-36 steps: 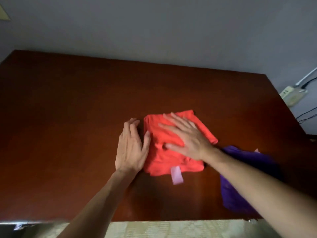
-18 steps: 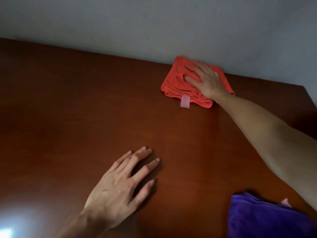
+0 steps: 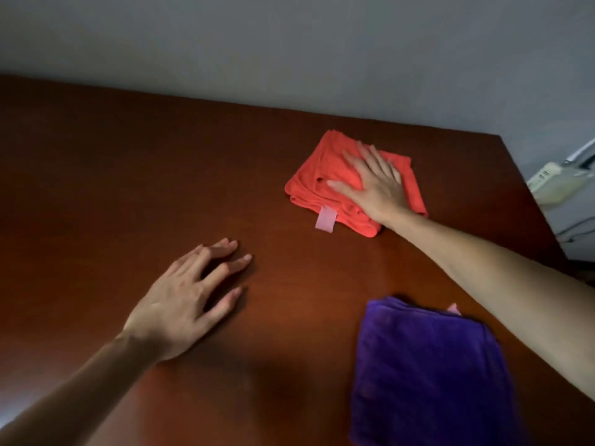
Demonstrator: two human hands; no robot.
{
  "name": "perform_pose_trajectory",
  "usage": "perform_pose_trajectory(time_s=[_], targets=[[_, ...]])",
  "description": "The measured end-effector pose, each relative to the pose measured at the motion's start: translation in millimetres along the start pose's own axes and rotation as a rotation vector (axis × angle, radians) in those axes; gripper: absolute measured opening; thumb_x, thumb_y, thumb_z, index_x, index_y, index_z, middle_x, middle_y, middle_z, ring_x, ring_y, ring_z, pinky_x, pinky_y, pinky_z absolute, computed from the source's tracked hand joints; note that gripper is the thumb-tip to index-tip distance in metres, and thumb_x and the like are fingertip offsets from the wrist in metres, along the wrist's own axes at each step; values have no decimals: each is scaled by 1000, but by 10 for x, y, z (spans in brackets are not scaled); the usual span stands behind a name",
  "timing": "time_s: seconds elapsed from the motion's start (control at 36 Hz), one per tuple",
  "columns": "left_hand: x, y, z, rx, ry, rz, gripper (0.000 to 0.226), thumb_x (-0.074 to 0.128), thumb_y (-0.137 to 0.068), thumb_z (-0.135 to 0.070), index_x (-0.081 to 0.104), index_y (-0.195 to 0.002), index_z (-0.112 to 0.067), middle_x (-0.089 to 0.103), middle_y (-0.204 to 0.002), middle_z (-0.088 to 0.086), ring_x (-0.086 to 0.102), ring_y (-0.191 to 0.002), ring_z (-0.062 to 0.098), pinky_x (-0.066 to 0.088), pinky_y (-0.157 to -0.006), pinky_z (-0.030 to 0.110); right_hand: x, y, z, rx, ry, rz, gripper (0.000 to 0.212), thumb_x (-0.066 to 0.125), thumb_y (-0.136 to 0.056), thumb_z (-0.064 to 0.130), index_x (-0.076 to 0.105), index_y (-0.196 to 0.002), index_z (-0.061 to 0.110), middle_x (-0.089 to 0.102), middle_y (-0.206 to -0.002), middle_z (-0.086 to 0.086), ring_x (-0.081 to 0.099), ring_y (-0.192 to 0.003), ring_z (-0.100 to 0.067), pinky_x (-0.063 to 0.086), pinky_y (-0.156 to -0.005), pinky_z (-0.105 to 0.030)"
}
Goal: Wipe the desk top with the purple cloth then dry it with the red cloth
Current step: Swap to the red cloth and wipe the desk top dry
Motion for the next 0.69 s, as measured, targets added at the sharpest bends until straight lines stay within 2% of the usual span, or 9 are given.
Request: perform_pose_trajectory(time_s=[0.11, 0.19, 0.22, 0.28, 0.31, 0.36, 0.5, 0.58, 0.69], targets=[[-17, 11, -41, -14, -31, -19, 56, 29, -102, -56, 43, -150, -31, 42, -154, 0, 30, -148, 11, 14, -121, 27, -100, 569, -205, -40, -11, 45, 99, 30, -74, 91, 24, -160, 42, 8, -171, 14, 0, -158, -11, 2, -127, -42], [-24, 12, -99, -35, -102, -35, 55, 32, -101, -51, 51, -145, -24, 48, -149, 5, 44, -140, 23, 24, -116, 34, -181, 970, -393, -53, 6, 55, 97, 31, -75, 91, 20, -159, 45, 6, -171, 15, -1, -158, -10, 2, -128, -43], [-25, -2, -134, -47, -140, -45, 54, 32, -100, -49, 54, -142, -22, 52, -146, 7, 50, -134, 27, 31, -112, 39, -202, 1096, -454, -51, 7, 45, 98, 30, -74, 92, 21, -159, 44, 7, -171, 15, 0, -158, -10, 3, -128, -44], [-61, -70, -243, -98, -213, -112, 49, 33, -98, -42, 62, -127, -14, 59, -128, 9, 58, -111, 32, 44, -92, 45, -235, 1300, -557, -46, 6, 1, 101, 26, -73, 97, 25, -159, 43, 10, -171, 15, 3, -159, -11, 6, -128, -45], [-88, -125, -316, -137, -236, -158, 44, 34, -97, -38, 63, -118, -12, 58, -117, 9, 58, -100, 31, 45, -82, 45, -248, 1370, -596, -44, 6, -21, 101, 23, -74, 98, 27, -159, 43, 11, -171, 14, 5, -159, -11, 8, -127, -45], [-105, -272, -516, -194, -243, -218, 32, 39, -94, -34, 60, -104, -12, 54, -102, 8, 53, -89, 31, 42, -74, 45, -262, 1430, -634, -41, 5, -43, 100, 21, -75, 97, 29, -158, 42, 13, -171, 14, 7, -158, -12, 10, -127, -46], [46, -775, -1067, -204, -60, -306, 22, 48, -89, -33, 58, -100, -17, 53, -100, 7, 55, -90, 31, 41, -75, 44, -278, 1387, -635, -122, 8, -57, 88, 33, -82, 88, 29, -158, 43, 17, -170, 12, 9, -158, -12, 17, -126, -47], [171, -1109, -1268, -198, 41, -304, 27, 45, -91, -36, 58, -105, -17, 56, -105, 7, 56, -91, 30, 41, -78, 43, -303, 1262, -730, -229, 19, -18, 82, 42, -87, 80, 31, -158, 42, 16, -170, 13, 9, -158, -11, 20, -125, -47], [350, -1456, -1347, -196, 153, -280, 37, 42, -95, -39, 57, -116, -13, 55, -116, 8, 58, -100, 30, 43, -84, 41, -349, 978, -914, -334, 9, 30, 75, 44, -91, 74, 31, -158, 42, 14, -170, 17, 7, -158, -8, 19, -125, -45]])
Point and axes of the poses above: each hand's wrist, its own y-axis away from the middle knuckle, its own x-axis out of the palm, z = x × y, the point moved 7 cm from there along -y, towards the middle knuckle
